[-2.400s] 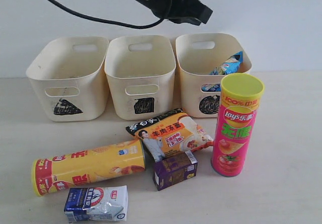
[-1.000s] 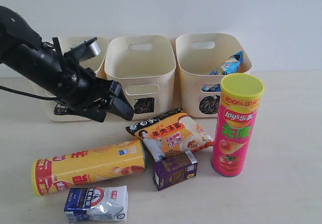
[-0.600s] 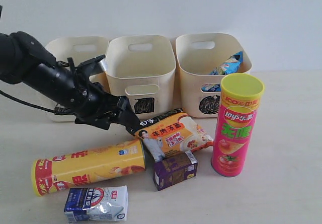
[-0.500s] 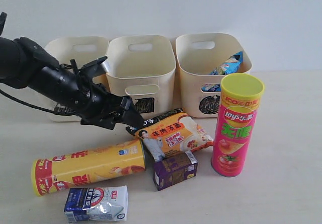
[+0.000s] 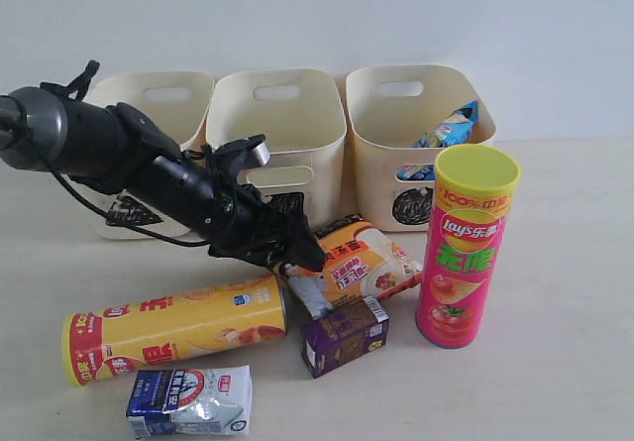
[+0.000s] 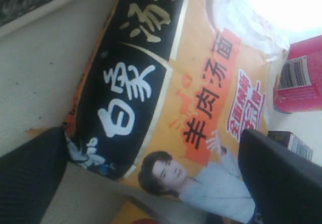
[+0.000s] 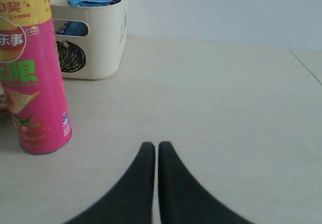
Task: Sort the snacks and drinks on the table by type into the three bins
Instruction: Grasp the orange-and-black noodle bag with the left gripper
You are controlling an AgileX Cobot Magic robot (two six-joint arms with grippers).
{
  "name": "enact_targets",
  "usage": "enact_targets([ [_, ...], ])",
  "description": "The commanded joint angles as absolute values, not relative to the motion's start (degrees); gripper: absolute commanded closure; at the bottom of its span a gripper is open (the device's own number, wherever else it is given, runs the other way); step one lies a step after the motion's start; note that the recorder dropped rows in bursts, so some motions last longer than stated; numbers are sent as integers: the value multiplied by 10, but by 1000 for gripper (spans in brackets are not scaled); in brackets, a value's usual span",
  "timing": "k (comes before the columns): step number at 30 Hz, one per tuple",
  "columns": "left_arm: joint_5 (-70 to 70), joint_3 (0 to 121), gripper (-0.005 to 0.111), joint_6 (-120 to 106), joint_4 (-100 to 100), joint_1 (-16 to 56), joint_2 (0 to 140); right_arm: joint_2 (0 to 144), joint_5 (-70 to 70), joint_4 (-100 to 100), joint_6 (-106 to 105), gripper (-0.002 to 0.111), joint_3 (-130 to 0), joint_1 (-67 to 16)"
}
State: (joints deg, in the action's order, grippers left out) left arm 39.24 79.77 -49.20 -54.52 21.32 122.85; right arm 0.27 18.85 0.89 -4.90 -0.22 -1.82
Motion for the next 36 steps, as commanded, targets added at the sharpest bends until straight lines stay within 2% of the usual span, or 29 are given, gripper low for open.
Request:
enact_targets([
  [1, 386, 801, 21, -487, -526, 219, 1234, 0, 184, 8, -50, 108, 0, -17],
  [17, 398, 827, 21, -436, -456, 212, 1185, 0, 184, 8, -50, 108, 0, -17],
  [28, 453, 853, 21, -410, -440, 205, 1238, 0, 184, 8, -50, 108, 0, -17],
  [36, 435, 869, 21, -421, -440, 207, 1273, 0, 184, 8, -50, 108, 0, -17],
])
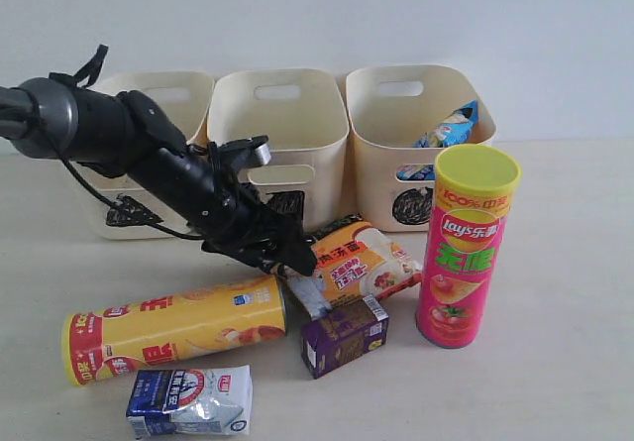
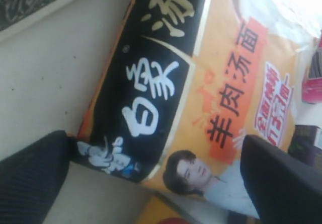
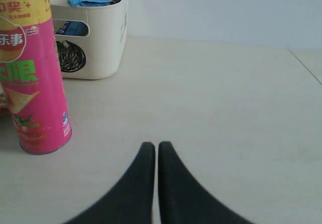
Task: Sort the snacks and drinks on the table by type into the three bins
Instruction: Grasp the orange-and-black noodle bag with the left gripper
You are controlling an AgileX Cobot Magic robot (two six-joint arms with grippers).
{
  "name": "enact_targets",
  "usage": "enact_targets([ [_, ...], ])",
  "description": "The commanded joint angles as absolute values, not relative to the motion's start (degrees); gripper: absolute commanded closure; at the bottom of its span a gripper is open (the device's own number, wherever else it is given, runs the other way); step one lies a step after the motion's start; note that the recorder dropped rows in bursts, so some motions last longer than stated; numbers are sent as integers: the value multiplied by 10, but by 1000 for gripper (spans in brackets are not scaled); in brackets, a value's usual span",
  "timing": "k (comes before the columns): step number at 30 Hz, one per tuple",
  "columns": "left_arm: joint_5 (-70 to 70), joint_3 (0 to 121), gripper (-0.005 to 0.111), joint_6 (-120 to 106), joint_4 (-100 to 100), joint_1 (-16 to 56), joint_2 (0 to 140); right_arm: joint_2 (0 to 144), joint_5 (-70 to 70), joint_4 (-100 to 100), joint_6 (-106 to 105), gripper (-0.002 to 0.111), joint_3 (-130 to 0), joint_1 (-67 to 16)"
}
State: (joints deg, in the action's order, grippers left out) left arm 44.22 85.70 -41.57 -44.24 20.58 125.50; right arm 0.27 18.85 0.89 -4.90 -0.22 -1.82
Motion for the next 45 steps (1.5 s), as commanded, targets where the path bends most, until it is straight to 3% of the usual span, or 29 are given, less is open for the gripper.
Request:
enact_targets([
  [1, 439, 872, 21, -421, -447, 207, 1279, 0, 184, 8, -50, 108, 0, -17],
  [8, 460, 874, 21, -448, -537, 207, 1300, 0, 184, 8, -50, 108, 0, -17],
  [22, 457, 875, 36, -503, -610, 207, 1323, 0, 184, 8, -50, 108, 0, -17],
  [24, 457, 881, 47, -507, -610, 207, 1323, 0, 184, 8, -50, 108, 0, -17],
  [28, 457, 887, 96, -513, -610, 207, 1323, 0, 184, 8, -50, 108, 0, -17],
  [29, 452, 888, 101, -520, -614, 207, 1323, 0, 184, 8, -50, 108, 0, -17],
  [45, 467, 893, 102, -523, -661, 199, 1235, 0, 184, 8, -50, 108, 0, -17],
])
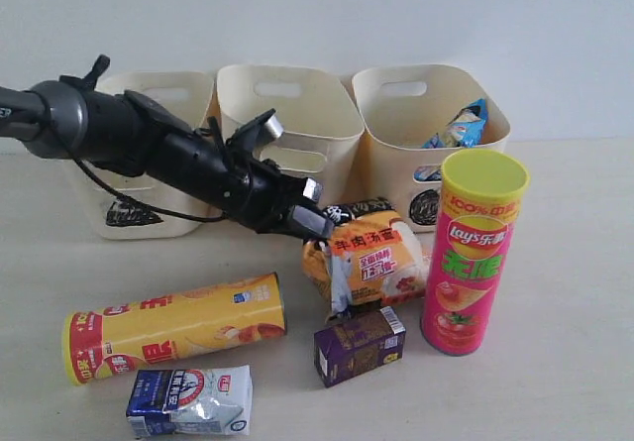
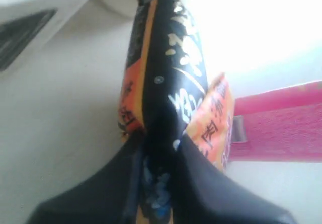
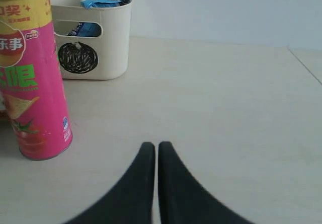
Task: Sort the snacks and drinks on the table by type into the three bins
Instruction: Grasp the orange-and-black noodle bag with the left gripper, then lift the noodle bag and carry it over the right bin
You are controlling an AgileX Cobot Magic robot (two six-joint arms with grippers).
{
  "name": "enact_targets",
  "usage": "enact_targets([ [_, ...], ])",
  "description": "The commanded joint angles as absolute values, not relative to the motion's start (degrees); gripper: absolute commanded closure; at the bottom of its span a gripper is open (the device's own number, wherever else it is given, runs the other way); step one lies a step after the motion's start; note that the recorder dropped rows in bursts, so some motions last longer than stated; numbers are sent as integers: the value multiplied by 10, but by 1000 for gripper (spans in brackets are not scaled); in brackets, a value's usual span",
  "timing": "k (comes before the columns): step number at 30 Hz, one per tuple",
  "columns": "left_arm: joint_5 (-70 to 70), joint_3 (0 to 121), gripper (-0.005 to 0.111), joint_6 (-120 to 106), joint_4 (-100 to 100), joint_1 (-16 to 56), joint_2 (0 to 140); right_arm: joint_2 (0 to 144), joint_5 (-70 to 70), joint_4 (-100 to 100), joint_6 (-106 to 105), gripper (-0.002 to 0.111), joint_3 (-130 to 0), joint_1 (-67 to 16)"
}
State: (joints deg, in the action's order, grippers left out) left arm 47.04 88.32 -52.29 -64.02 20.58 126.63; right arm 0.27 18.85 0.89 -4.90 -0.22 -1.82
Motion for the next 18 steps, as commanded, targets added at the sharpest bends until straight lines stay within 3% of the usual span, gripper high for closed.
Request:
enact_targets([
  [1, 471, 893, 102, -516, -650, 193, 1226, 0, 184, 8, -50, 108, 0, -17],
  [13, 648, 893, 102, -489, -596, 158, 1207, 0, 184, 8, -50, 108, 0, -17],
  [18, 649, 893, 102, -481, -587, 153, 1188, 0, 184, 8, -50, 108, 0, -17],
])
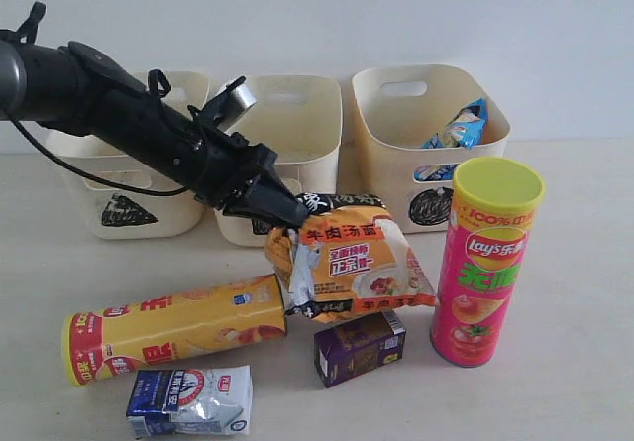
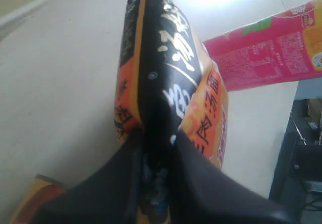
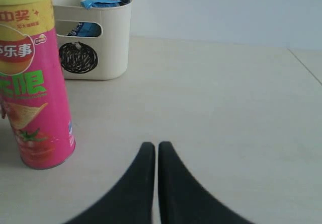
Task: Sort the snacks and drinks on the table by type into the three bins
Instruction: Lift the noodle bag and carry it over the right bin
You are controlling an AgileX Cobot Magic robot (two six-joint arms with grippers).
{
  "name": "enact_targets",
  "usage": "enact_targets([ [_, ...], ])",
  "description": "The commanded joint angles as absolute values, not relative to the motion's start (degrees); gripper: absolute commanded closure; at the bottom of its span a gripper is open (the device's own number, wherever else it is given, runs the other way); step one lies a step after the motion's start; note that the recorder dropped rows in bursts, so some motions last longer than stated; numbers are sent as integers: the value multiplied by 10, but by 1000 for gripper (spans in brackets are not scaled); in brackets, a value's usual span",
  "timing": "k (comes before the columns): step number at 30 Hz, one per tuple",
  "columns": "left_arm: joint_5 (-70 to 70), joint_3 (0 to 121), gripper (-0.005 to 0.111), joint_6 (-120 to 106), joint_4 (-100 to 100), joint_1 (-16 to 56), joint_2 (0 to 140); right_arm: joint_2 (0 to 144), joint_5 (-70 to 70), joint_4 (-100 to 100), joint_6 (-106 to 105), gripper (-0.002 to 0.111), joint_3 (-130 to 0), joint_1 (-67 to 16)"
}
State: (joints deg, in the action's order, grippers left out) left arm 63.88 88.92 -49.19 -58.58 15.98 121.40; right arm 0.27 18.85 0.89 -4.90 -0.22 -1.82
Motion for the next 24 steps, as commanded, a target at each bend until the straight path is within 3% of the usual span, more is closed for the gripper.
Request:
enact_targets([
  [1, 651, 893, 102, -474, -587, 149, 1173, 0, 184, 8, -50, 108, 0, -17],
  [8, 686, 893, 102, -460, -585, 143, 1113, 0, 184, 8, -50, 108, 0, -17],
  [24, 480, 1048, 102, -433, -620, 160, 1118, 0, 184, 8, -50, 108, 0, -17],
])
